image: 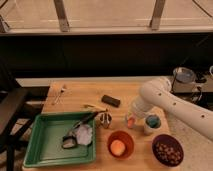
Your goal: Place pepper in plastic cup
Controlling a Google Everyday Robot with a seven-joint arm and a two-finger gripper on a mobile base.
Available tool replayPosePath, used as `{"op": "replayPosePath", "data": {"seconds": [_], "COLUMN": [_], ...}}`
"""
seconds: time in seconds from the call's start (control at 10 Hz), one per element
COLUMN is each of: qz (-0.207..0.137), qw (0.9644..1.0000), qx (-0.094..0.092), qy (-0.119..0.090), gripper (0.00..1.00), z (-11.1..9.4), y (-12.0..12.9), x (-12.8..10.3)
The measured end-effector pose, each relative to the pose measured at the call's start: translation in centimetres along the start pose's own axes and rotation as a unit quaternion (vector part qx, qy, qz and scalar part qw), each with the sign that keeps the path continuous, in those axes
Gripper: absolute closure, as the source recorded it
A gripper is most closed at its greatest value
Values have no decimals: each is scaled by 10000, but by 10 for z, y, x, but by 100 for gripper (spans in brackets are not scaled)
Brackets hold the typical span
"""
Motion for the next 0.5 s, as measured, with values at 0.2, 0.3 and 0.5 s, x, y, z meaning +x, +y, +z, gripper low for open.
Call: {"op": "replayPosePath", "data": {"seconds": [0.2,0.3,0.5], "qz": [3,-7,24], "qw": [10000,9999,9999], "qx": [63,80,102], "qy": [-43,-60,-99], "gripper": [21,20,20], "z": [8,11,18], "y": [-3,-5,-3], "x": [1,1,3]}}
